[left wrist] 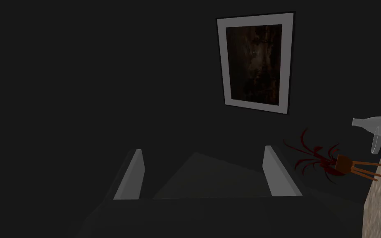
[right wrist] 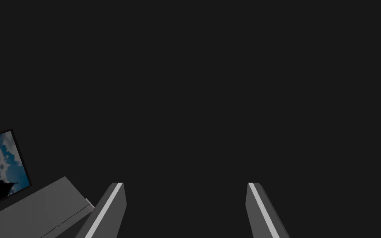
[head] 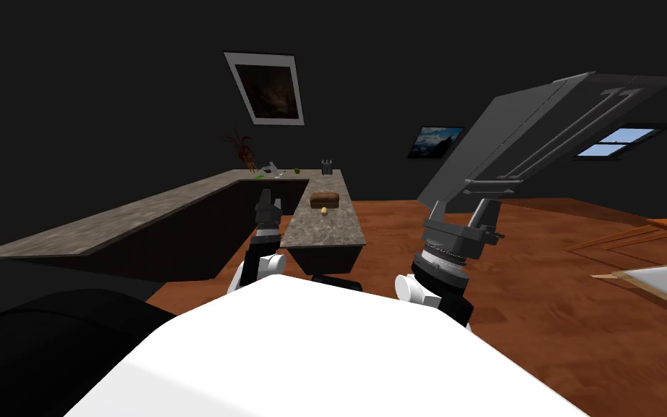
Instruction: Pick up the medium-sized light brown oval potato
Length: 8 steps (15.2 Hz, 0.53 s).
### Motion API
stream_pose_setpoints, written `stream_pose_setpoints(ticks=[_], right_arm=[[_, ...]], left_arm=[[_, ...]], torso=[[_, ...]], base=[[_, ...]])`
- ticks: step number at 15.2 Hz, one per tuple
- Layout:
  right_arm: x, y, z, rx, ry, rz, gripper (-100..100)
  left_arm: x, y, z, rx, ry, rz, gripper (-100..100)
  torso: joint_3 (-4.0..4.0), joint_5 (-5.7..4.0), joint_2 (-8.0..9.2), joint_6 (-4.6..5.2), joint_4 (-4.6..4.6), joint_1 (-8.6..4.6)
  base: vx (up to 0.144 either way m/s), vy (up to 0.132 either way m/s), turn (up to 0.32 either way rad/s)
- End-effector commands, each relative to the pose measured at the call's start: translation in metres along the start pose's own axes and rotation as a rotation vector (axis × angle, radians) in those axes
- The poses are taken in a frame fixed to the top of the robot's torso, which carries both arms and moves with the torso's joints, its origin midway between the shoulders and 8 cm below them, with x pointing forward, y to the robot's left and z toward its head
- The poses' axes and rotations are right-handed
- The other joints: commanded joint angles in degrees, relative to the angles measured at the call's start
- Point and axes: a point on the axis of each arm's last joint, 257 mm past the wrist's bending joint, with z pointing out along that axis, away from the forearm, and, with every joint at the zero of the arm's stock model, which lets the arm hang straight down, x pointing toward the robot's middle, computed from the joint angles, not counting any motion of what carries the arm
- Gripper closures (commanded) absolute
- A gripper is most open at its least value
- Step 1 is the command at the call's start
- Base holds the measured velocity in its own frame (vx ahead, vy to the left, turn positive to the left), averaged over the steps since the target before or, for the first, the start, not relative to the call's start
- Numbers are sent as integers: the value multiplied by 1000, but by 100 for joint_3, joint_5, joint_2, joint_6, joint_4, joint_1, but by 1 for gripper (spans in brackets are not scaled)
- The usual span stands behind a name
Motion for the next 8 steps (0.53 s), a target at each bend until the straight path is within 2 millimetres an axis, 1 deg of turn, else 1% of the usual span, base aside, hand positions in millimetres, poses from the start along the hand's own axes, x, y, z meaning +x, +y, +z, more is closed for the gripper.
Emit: stream_pose_setpoints(ticks=[1, 4, 5, 6, 7, 8], right_arm=[[0, 0, 0, 0, 0, 0, 0], [0, 0, 0, 0, 0, 0, 0], [0, 0, 0, 0, 0, 0, 0], [0, 0, 0, 0, 0, 0, 0], [0, 0, 0, 0, 0, 0, 0], [0, 0, 0, 0, 0, 0, 0]], left_arm=[[4, 3, 1, -5, 43, 25, -100], [7, 6, 1, -11, 73, 44, -100], [9, 11, 2, -22, 102, 63, -100], [9, 11, 2, -22, 104, 64, -100], [11, 17, 2, -35, 132, 85, -100], [11, 17, 2, -35, 133, 85, -100]], torso=[[0, 0, 0, 0, 0, 0], [5, 0, 9, 1, 2, -2], [6, -1, 10, 1, 2, -2], [6, -1, 11, 1, 2, -3], [6, -1, 11, 1, 2, -3], [6, -1, 10, 1, 2, -3]], base=[[-14, -6, -22], [-26, -11, -31], [-27, -14, -45], [-23, -12, -42], [-22, -13, -56], [-20, -12, -47]])
